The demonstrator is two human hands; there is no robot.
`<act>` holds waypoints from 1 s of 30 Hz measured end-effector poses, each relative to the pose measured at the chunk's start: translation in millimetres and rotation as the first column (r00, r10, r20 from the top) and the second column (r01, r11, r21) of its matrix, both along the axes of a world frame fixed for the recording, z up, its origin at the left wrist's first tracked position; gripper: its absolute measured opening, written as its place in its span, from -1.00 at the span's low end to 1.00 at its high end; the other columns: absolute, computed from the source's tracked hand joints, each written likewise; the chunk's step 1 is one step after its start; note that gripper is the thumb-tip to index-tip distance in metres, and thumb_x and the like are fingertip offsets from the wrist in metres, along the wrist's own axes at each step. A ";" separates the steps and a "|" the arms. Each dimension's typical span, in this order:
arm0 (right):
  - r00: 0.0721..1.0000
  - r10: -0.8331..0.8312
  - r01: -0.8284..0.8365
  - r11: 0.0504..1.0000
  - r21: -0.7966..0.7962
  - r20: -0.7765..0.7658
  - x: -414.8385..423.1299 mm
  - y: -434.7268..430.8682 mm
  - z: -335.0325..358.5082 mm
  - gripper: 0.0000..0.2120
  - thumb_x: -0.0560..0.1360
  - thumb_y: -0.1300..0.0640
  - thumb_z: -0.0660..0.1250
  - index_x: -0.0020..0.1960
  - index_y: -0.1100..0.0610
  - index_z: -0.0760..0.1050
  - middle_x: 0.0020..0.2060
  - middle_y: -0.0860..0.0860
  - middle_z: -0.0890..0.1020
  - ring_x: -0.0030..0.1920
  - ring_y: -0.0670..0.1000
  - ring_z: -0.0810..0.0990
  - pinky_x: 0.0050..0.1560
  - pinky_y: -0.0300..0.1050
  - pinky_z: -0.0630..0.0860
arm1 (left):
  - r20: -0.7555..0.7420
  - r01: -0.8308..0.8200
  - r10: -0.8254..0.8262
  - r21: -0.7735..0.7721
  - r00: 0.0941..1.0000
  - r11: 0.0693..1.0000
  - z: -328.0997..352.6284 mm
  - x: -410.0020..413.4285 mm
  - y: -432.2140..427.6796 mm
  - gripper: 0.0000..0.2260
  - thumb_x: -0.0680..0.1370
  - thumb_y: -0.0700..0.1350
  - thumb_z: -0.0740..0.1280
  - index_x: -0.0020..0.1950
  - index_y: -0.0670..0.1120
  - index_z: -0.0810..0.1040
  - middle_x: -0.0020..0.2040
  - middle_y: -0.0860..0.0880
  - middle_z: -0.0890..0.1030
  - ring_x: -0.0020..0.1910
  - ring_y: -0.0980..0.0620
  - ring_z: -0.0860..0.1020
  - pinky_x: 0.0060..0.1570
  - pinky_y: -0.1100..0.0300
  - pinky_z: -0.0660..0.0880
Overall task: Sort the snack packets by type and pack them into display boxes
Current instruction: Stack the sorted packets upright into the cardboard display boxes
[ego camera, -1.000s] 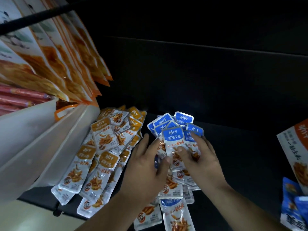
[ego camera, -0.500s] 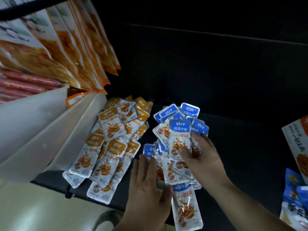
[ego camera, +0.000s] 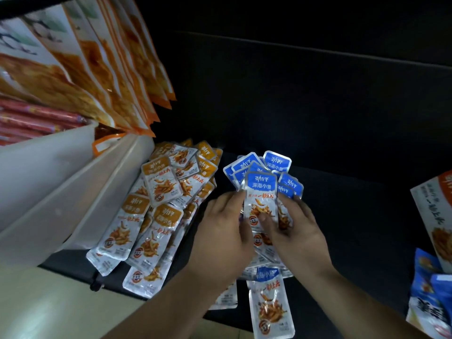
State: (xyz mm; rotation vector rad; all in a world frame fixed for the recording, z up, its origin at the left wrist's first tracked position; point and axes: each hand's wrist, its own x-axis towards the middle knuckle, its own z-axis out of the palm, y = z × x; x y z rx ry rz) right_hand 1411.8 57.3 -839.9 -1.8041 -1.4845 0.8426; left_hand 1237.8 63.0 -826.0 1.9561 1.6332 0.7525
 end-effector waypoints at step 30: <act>0.997 0.000 0.000 1.000 0.008 -0.082 -2.8 11.8 -3.2 -0.46 0.54 -0.22 0.39 0.50 -0.28 0.37 0.53 -0.15 0.29 0.52 -0.19 0.30 0.37 -0.08 0.52 | -0.134 0.197 -0.184 0.093 0.974 0.976 -22.3 -18.0 -75.8 -0.18 0.50 0.21 0.42 0.68 0.03 0.17 0.71 -0.11 0.01 0.68 -0.23 -0.02 0.52 -0.24 0.20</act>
